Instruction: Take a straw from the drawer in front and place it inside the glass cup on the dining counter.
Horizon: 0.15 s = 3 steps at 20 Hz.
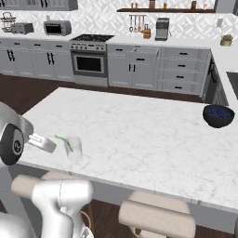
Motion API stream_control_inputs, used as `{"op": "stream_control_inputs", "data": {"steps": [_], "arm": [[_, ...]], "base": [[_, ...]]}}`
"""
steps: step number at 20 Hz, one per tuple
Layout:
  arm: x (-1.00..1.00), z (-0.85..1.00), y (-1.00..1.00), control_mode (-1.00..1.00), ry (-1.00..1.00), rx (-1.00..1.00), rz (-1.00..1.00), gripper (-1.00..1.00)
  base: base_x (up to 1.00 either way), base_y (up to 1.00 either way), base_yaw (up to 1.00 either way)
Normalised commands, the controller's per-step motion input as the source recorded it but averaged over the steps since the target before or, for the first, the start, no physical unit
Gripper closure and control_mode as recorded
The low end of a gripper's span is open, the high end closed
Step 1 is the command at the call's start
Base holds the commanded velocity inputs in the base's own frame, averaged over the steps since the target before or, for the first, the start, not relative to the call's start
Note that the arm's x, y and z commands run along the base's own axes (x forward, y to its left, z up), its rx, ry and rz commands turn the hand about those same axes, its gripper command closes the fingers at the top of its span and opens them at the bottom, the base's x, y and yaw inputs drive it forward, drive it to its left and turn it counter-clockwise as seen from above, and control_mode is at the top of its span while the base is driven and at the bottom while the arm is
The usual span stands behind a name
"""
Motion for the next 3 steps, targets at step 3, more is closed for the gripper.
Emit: {"op": "stream_control_inputs", "data": {"steps": [3], "arm": [[-0.15, 0.23, -0.09, -1.0, 0.0, 0.05, 0.0, -1.0]], "base": [[0.0, 0.0, 0.0]]}}
